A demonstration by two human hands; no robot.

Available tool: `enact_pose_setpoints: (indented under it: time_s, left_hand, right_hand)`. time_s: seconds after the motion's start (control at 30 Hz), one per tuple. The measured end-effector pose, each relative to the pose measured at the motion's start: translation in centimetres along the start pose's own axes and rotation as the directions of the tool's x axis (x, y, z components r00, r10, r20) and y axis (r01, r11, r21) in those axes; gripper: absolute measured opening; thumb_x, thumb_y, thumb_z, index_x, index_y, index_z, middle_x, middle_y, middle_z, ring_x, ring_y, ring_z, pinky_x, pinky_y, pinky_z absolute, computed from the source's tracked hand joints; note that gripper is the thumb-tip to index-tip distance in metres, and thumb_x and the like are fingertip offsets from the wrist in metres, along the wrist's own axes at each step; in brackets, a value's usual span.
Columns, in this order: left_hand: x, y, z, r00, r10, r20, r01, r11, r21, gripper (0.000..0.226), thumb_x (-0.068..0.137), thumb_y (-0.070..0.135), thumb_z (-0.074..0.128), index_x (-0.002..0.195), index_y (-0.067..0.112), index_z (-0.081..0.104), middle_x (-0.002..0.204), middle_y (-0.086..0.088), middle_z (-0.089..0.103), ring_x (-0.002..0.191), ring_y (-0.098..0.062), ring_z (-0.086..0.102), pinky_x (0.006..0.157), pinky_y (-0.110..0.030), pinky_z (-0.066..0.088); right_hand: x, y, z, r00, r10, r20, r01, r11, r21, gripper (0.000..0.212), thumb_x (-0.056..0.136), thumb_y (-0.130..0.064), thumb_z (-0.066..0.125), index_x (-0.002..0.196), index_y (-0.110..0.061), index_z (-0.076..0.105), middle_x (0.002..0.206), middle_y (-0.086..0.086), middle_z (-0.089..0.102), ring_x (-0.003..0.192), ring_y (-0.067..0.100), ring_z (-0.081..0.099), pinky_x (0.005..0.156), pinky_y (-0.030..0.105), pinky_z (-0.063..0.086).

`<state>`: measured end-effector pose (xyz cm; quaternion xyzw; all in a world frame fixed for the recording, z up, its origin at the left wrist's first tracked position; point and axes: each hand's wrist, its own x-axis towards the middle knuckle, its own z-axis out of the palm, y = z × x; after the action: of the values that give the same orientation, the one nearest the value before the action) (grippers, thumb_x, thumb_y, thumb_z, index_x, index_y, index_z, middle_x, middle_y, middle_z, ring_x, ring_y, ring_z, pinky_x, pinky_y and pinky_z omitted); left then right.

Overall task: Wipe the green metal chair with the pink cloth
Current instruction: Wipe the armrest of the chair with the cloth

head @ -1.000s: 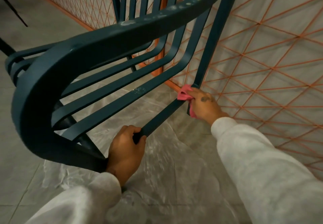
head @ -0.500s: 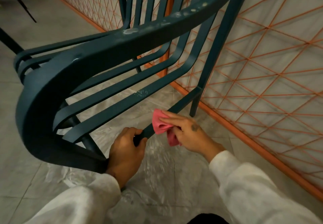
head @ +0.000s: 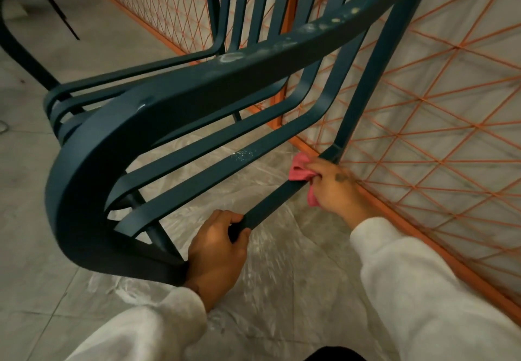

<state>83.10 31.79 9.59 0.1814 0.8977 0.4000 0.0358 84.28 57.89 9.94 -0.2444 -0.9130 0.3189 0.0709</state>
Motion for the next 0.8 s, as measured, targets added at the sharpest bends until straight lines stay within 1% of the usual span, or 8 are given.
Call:
enact_pose_setpoints:
  time_s: [0.1,0.23,0.37,0.47,0.63,0.67,0.77,0.8]
  left_hand:
    - [-0.1,0.2,-0.1,1.000,0.011,-0.019,-0.011,1.000,0.002,0.020,0.083,0.026,0.072,0.096,0.034,0.060,0.091,0.016,0.060,0.079,-0.005,0.059,0.070,-0.022,0.050]
    - [0.0,0.4,-0.1,0.999,0.037,-0.012,-0.037,0.999,-0.002,0.020,0.085,0.029,0.071,0.084,0.038,0.053,0.083,0.013,0.057,0.072,-0.006,0.058,0.065,-0.027,0.051]
    - [0.0,0.4,0.0,0.999,0.039,-0.020,-0.039,0.999,0.016,0.014,0.084,0.028,0.071,0.096,0.030,0.062,0.087,0.017,0.055,0.076,-0.005,0.057,0.069,-0.025,0.050]
    - [-0.2,0.2,0.0,0.998,0.053,-0.021,-0.052,0.998,0.041,0.021,0.085,0.026,0.070,0.106,0.024,0.064,0.095,0.016,0.054,0.083,-0.006,0.056,0.076,-0.023,0.049]
    - [-0.3,0.2,-0.1,0.997,0.077,-0.026,-0.075,0.996,0.051,0.023,0.086,0.025,0.070,0.107,0.021,0.064,0.100,0.009,0.060,0.086,-0.010,0.058,0.078,-0.023,0.050]
    - [-0.3,0.2,-0.2,0.997,0.078,-0.025,-0.077,0.996,0.050,0.022,0.086,0.025,0.070,0.107,0.021,0.064,0.100,0.009,0.060,0.086,-0.010,0.059,0.078,-0.023,0.050]
    - [-0.3,0.4,-0.4,0.996,0.088,-0.029,-0.087,0.996,0.037,0.020,0.086,0.024,0.070,0.105,0.022,0.064,0.097,0.008,0.060,0.084,-0.011,0.059,0.076,-0.026,0.052]
    - [-0.3,0.4,-0.4,0.995,0.091,-0.033,-0.090,0.995,0.038,0.019,0.085,0.023,0.070,0.104,0.022,0.065,0.096,0.009,0.060,0.083,-0.012,0.059,0.074,-0.028,0.052]
  right_hand:
    - [-4.6,-2.6,2.6,0.972,-0.228,0.064,0.224,0.972,0.071,0.051,0.090,0.005,0.055,0.128,-0.028,0.063,0.148,-0.015,0.046,0.126,-0.006,0.043,0.101,-0.002,0.020]
    - [-8.1,-4.5,4.6,0.916,-0.369,0.158,0.344,0.925,0.163,0.053,0.091,-0.001,0.053,0.134,-0.031,0.058,0.146,-0.024,0.043,0.134,-0.009,0.037,0.120,0.025,0.022]
    - [-5.8,-3.1,2.1,0.914,-0.336,0.227,0.313,0.940,0.133,0.051,0.094,-0.004,0.052,0.132,-0.037,0.057,0.146,-0.024,0.044,0.132,-0.004,0.042,0.116,0.026,0.030]
    - [-2.7,-1.0,-0.5,0.966,-0.220,0.134,0.213,0.975,0.066,0.047,0.095,-0.003,0.052,0.127,-0.036,0.062,0.146,-0.015,0.048,0.113,0.000,0.058,0.098,0.016,0.045]
    - [1.5,-0.1,-1.7,0.998,-0.016,0.066,0.028,0.984,-0.176,0.063,0.089,0.006,0.057,0.139,-0.033,0.053,0.144,-0.001,0.051,0.123,0.025,0.055,0.109,0.038,0.043]
    - [1.2,-0.8,-1.2,0.996,-0.040,0.076,0.055,0.979,-0.198,0.064,0.087,0.009,0.056,0.138,-0.030,0.054,0.146,-0.001,0.049,0.125,0.024,0.054,0.109,0.037,0.043]
    - [-1.9,-3.1,0.8,0.964,-0.249,0.092,0.261,0.953,-0.153,0.058,0.085,0.011,0.054,0.129,-0.025,0.061,0.141,-0.005,0.050,0.119,0.010,0.052,0.106,0.014,0.035]
    - [-3.3,-3.8,1.7,0.943,-0.315,0.105,0.329,0.932,-0.151,0.056,0.086,0.009,0.053,0.128,-0.027,0.060,0.139,-0.006,0.050,0.118,0.010,0.051,0.105,0.016,0.031]
